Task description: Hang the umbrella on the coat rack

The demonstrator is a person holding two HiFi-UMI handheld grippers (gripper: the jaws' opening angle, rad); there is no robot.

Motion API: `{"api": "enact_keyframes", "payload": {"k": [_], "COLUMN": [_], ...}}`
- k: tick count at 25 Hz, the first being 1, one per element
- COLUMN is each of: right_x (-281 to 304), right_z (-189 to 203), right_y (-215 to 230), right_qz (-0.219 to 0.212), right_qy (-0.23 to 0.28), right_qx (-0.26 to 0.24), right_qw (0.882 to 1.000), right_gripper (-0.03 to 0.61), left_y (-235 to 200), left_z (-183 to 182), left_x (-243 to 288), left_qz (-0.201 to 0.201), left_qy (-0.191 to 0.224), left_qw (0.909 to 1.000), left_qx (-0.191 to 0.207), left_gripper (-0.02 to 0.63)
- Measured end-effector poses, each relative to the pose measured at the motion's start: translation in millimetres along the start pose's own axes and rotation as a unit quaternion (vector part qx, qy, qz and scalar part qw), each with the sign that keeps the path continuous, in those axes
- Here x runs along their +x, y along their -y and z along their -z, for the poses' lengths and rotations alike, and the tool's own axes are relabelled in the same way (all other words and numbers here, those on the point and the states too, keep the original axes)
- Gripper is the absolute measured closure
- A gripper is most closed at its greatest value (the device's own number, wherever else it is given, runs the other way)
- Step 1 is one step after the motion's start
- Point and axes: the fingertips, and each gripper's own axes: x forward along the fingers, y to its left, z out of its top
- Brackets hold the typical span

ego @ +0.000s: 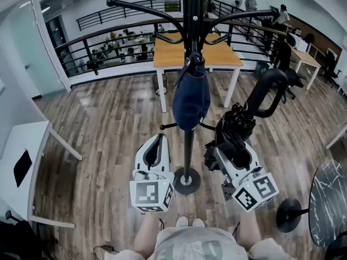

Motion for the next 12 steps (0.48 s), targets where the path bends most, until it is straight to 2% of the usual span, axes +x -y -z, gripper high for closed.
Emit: {"api": "enact_keyframes", "payload": {"k": [7,12], "right_x": [24,35], "right_z": [-62,-137], "right_y": [-18,-38], "right_qz": [-0.055,-0.127], "right_qy": [0.017,0.036], "right_qx": [-0.041,-0.029], "right_qw": [0.997,0.991], "right_gripper": [0.316,0.316], "left_y": [-7,-5], "left_z": [-63,-109], "left_x": [19,33], "left_qz": [0.008,0.016], "left_qy": [0.042,0.077], "left_qw": [0.999,0.9962], "left_qx": [0.014,0.036], "left_gripper": [0.58,0.58]}}
